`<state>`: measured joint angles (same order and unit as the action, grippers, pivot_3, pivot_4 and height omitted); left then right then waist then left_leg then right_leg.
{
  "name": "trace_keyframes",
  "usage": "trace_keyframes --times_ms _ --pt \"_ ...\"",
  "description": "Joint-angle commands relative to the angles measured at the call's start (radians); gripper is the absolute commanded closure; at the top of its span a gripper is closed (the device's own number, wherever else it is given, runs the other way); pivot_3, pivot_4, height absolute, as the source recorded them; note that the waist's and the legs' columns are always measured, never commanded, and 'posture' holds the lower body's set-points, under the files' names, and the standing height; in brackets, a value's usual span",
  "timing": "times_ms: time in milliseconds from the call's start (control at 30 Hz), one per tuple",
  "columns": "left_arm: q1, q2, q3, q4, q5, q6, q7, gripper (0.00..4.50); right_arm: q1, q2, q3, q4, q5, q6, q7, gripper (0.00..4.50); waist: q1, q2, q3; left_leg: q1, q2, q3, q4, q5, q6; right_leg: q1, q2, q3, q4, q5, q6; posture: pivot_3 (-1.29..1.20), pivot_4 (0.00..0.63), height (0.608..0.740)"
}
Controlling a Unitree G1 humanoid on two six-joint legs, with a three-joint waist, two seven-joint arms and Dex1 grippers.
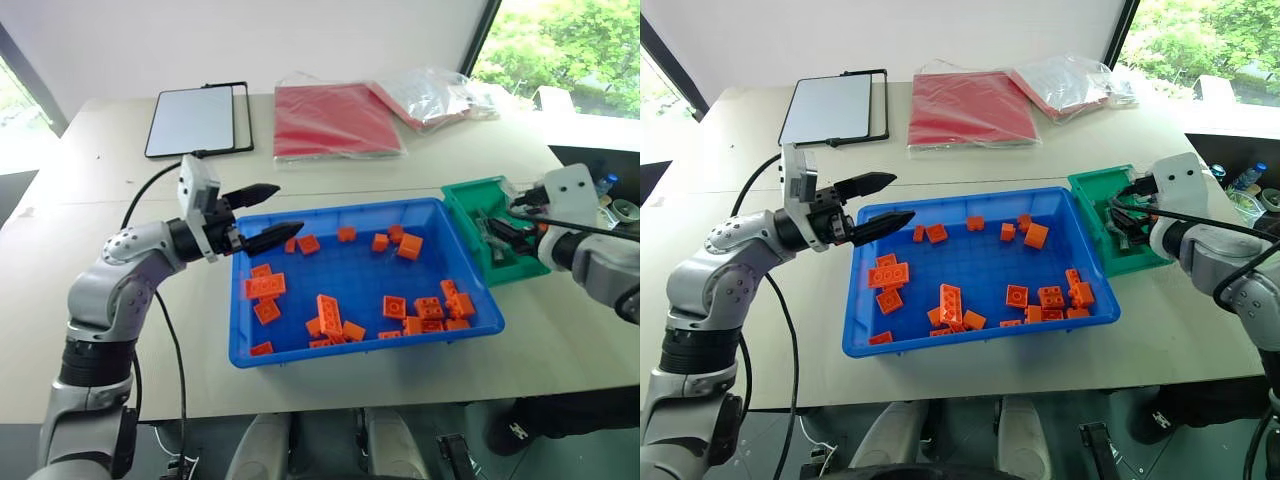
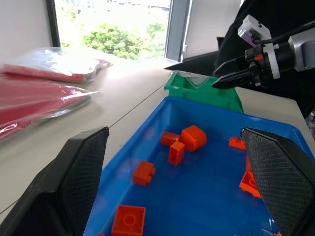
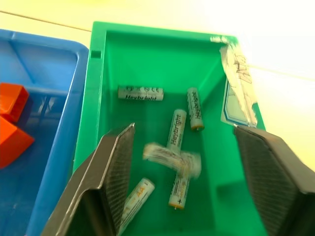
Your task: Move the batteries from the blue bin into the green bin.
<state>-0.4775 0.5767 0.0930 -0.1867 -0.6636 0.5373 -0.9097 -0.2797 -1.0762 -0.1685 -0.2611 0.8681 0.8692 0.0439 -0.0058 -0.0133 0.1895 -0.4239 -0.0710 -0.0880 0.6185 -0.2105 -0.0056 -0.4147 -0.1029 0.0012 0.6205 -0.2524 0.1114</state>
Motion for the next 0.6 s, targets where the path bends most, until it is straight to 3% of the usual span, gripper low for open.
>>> trace_keyframes --times_ms 33,300,433,600 --pt "0.004 0.054 0.053 -0.023 -0.022 0.013 -0.024 0.00 0.074 -0.046 -0.186 -0.072 -0.028 -0.127 0.280 1.50 -0.001 0.000 0.000 0.000 0.000 0.000 0.000 0.000 0.000 0.000 0.000 0.000 0.000 0.000 0.001 0.00 0.150 0.731" --pt "0.024 0.227 0.149 -0.009 -0.089 0.078 -0.143 0.00 0.370 -0.068 -0.469 -0.104 -0.063 -0.258 0.868 1.50 -0.003 0.001 0.001 0.004 0.001 0.000 0.001 0.000 0.000 0.004 0.001 -0.001 0.000 0.002 0.003 0.00 0.150 0.731" --pt "0.050 0.289 0.169 -0.018 -0.102 0.090 -0.198 0.00 0.391 -0.059 -0.469 -0.113 -0.055 -0.245 0.955 1.50 -0.005 0.002 0.000 0.005 0.001 0.000 0.003 0.000 0.000 0.005 0.000 0.001 0.000 0.001 0.001 0.00 0.150 0.731" --pt "0.073 0.327 0.181 -0.032 -0.114 0.091 -0.227 0.00 0.341 -0.031 -0.404 -0.136 -0.076 -0.260 0.965 1.50 -0.003 0.002 0.001 0.004 0.001 0.000 0.004 -0.001 0.000 0.005 -0.002 0.001 0.000 0.000 -0.001 0.00 0.150 0.731"
